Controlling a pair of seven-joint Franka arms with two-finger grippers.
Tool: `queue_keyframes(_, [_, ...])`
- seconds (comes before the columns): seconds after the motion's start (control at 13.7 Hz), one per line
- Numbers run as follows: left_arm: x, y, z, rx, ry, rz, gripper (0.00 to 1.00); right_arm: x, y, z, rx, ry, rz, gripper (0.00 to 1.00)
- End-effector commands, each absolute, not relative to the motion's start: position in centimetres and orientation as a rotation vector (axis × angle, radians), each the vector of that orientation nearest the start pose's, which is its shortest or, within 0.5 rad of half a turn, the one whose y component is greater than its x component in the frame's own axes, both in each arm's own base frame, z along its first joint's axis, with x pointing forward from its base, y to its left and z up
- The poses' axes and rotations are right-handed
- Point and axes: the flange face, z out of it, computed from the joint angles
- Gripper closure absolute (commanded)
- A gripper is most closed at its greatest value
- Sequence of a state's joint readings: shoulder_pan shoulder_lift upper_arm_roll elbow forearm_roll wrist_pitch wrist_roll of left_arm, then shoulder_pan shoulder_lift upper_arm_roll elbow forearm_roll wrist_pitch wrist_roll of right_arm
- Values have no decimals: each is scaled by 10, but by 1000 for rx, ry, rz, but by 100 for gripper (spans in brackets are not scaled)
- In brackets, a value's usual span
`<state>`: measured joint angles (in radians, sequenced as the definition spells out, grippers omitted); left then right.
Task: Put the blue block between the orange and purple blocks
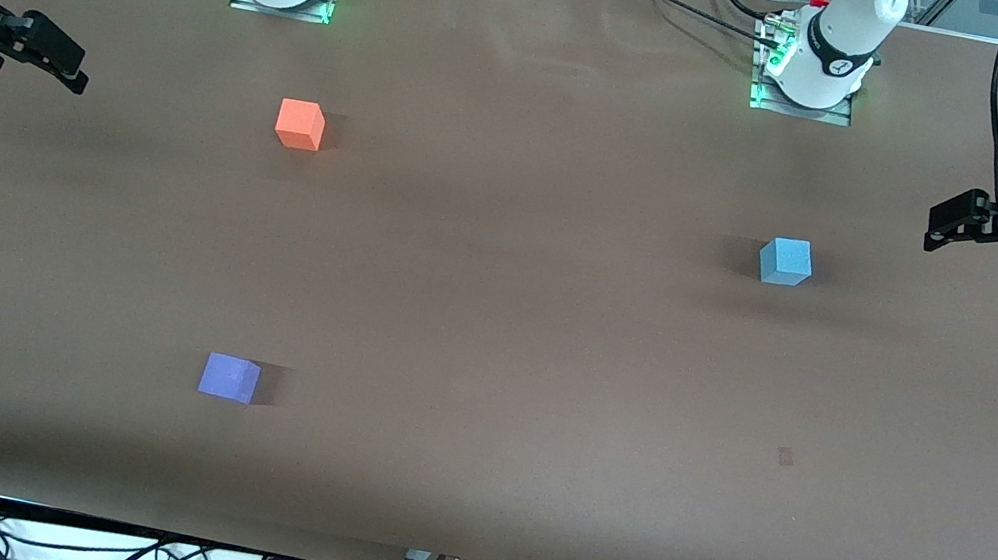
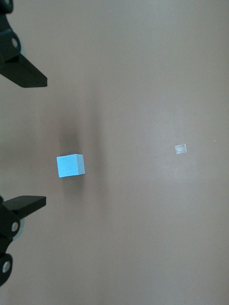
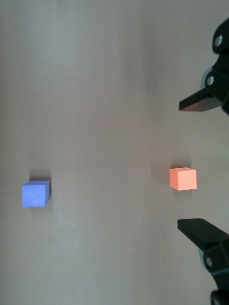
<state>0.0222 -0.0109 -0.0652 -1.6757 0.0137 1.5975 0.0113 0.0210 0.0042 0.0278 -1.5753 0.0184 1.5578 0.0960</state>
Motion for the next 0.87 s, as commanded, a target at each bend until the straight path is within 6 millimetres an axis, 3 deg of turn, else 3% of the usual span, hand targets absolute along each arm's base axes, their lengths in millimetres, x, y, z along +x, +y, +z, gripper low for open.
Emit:
queue_keyframes(0.0, [548, -23, 585, -3162, 75, 98, 0, 551, 31, 626, -3110, 52, 20, 1])
queue_keyframes(0.8, [547, -24, 582, -3165, 85, 124, 0, 551, 29, 625, -3108, 57, 30, 1])
